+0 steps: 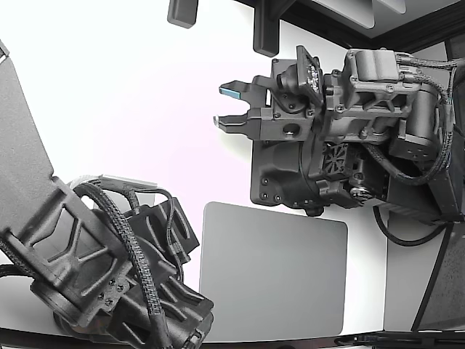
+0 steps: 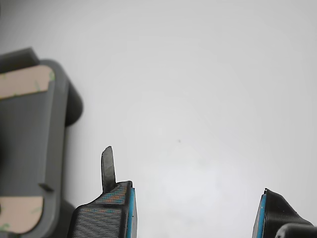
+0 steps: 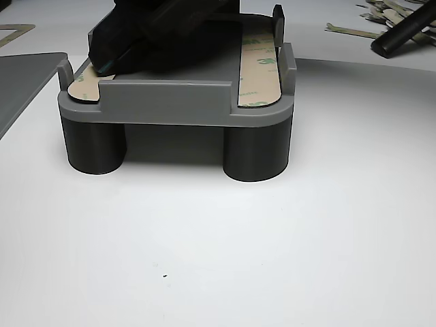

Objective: Peel off protective film from adhesive tape.

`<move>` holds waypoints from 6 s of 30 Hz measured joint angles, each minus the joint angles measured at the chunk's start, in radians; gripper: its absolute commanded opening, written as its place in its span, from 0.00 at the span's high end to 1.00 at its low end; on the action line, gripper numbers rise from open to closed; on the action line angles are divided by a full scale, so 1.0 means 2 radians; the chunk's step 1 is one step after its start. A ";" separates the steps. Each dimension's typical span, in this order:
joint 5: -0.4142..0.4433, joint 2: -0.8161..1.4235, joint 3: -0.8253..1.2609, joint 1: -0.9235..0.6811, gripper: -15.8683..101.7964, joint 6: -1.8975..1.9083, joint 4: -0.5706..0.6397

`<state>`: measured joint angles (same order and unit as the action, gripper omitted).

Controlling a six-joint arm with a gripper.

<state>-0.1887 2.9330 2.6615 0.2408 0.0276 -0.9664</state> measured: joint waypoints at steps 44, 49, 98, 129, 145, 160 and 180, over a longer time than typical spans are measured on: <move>0.325 -0.229 -0.107 -0.314 0.96 -0.620 0.022; 0.361 -0.244 -0.084 -0.345 0.96 -0.619 0.051; 0.382 -0.361 -0.058 -0.403 0.96 -0.505 0.137; 0.401 -0.422 -0.107 -0.420 0.96 -0.514 0.102; 0.403 -0.419 -0.100 -0.421 0.96 -0.522 0.122; 0.403 -0.420 -0.099 -0.422 0.96 -0.522 0.123; 0.407 -0.429 -0.100 -0.423 0.96 -0.523 0.122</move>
<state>0.6243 2.0755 2.4605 -0.6059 -1.0186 -0.7225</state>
